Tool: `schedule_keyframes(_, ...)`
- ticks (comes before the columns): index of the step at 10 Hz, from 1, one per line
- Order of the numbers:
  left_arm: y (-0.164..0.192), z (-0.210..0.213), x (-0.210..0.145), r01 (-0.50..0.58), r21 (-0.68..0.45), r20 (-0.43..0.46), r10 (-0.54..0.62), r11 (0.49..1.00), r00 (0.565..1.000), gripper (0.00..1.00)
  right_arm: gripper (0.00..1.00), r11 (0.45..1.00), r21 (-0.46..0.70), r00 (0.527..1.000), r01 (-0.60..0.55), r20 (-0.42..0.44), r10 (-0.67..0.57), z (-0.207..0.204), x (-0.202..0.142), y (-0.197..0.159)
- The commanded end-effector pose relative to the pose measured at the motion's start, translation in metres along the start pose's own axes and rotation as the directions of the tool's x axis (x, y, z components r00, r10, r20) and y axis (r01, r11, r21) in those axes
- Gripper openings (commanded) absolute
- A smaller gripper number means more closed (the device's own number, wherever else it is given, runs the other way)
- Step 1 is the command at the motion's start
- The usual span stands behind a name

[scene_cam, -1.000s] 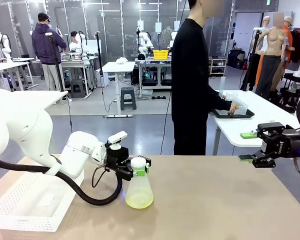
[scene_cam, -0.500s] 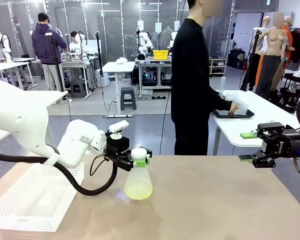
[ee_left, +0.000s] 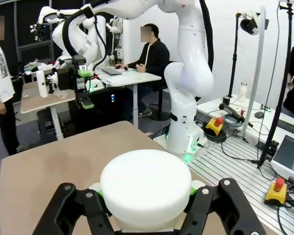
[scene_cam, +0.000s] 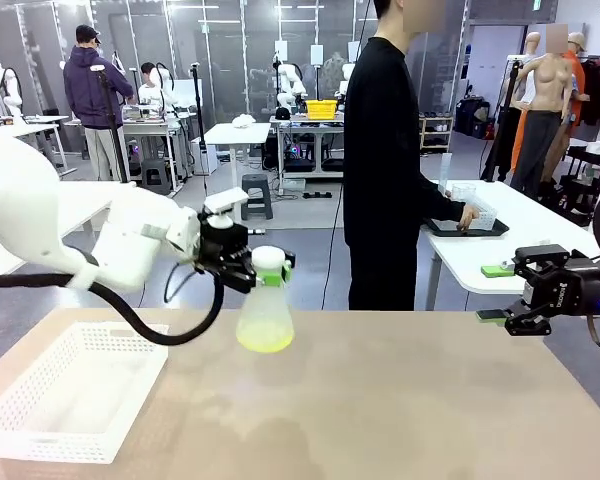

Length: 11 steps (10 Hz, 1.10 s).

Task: Prepare the solutions needed for the experiment.
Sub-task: When the human places the Big flask in the center of the table, pick up the Big flask and place it in the left Organizing basket.

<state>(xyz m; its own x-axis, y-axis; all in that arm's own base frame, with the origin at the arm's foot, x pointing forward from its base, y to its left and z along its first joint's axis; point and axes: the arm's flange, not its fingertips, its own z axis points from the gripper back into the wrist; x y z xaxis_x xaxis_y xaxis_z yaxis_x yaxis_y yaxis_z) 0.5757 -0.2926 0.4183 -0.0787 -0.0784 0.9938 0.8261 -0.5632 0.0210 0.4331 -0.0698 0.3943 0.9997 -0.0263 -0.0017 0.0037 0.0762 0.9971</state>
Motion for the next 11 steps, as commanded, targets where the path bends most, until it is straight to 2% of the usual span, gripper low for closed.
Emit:
schedule_keyframes(1,-0.017,0.038,0.022,-0.018,0.045,-0.094,0.022,0.999,0.995,0.09,0.81,1.0,0.004,1.0,-0.015,-0.002,0.015,0.0,-0.001,0.0)
schedule_keyframes(4,-0.075,0.12,0.031,0.042,0.225,-0.105,-0.018,0.973,0.994,0.09,0.81,1.0,0.004,1.0,-0.015,-0.002,0.015,0.0,-0.001,0.0)
schedule_keyframes(7,-0.149,0.206,0.014,0.008,0.408,-0.024,0.002,0.913,1.0,0.09,0.81,1.0,0.004,1.0,-0.015,-0.002,0.015,0.0,-0.001,0.0)
schedule_keyframes(11,-0.232,0.272,-0.006,0.014,0.575,0.021,-0.031,0.818,0.999,0.09,0.81,1.0,0.004,1.0,-0.015,-0.002,0.015,0.0,-0.001,0.0)
